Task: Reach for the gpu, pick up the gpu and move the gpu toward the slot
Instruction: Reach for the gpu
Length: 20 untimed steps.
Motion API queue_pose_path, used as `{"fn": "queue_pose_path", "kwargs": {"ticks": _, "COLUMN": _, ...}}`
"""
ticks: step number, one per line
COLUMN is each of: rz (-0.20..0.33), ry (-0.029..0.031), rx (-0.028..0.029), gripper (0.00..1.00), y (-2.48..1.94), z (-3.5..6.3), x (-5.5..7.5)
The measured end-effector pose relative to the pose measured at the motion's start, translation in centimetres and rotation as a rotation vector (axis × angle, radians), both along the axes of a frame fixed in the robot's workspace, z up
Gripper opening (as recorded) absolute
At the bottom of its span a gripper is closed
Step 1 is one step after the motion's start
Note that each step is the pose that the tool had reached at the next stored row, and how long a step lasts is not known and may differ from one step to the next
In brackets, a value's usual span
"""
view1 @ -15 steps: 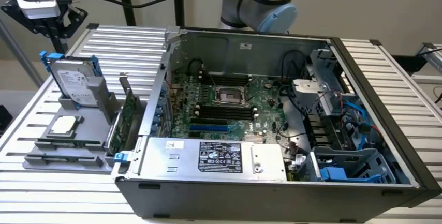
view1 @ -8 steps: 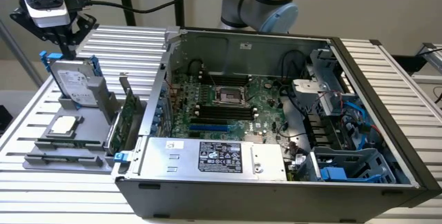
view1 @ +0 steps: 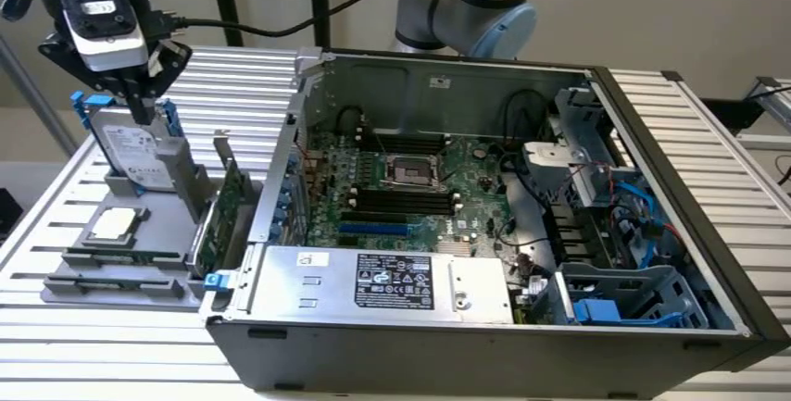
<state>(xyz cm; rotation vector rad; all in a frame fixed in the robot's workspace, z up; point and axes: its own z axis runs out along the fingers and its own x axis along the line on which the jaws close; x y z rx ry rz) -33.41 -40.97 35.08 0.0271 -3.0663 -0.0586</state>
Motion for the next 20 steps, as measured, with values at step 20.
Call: {"fn": "queue_pose_path", "kwargs": {"ticks": 20, "rz": 0.0, "ry": -0.0458, "rx": 0.0, "gripper": 0.11, "y": -4.35, "z": -1.57, "x": 4.4}}
